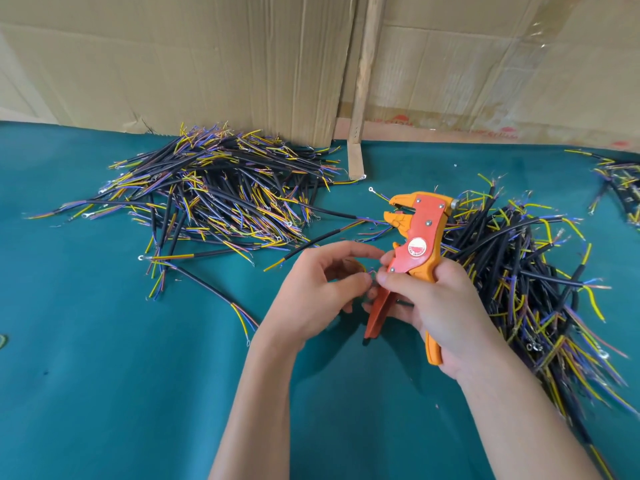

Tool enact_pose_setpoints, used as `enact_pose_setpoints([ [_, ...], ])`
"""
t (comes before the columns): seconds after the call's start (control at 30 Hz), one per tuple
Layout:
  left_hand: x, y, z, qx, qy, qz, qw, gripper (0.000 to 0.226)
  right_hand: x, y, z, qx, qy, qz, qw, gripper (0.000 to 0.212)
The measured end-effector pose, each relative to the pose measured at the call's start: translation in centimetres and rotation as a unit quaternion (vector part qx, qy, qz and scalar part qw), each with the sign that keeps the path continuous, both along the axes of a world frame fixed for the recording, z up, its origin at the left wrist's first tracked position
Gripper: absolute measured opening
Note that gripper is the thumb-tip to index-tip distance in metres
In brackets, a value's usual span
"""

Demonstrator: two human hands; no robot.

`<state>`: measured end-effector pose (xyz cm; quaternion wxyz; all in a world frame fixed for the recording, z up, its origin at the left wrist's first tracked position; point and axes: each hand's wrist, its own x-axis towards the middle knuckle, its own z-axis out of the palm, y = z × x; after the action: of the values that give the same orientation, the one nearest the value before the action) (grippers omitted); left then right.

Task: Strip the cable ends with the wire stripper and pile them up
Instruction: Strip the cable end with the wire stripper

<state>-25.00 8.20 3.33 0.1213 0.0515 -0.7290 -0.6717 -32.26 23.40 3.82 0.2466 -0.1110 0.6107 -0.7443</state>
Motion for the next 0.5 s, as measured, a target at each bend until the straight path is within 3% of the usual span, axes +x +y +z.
enact_pose_setpoints([
  [0.27, 0.01, 0.02, -0.14, -0.001, 0.002, 0.023, 1.000, 0.018, 0.01, -0.02, 0.02, 0.014, 0.010, -0.023, 1.000, 0.013],
  [0.5, 0.02, 0.12, 0.00, 0.051, -0.003, -0.002, 0.999, 0.011, -0.12, 0.13, 0.19, -0.010, -0.013, -0.028, 0.999, 0.015],
])
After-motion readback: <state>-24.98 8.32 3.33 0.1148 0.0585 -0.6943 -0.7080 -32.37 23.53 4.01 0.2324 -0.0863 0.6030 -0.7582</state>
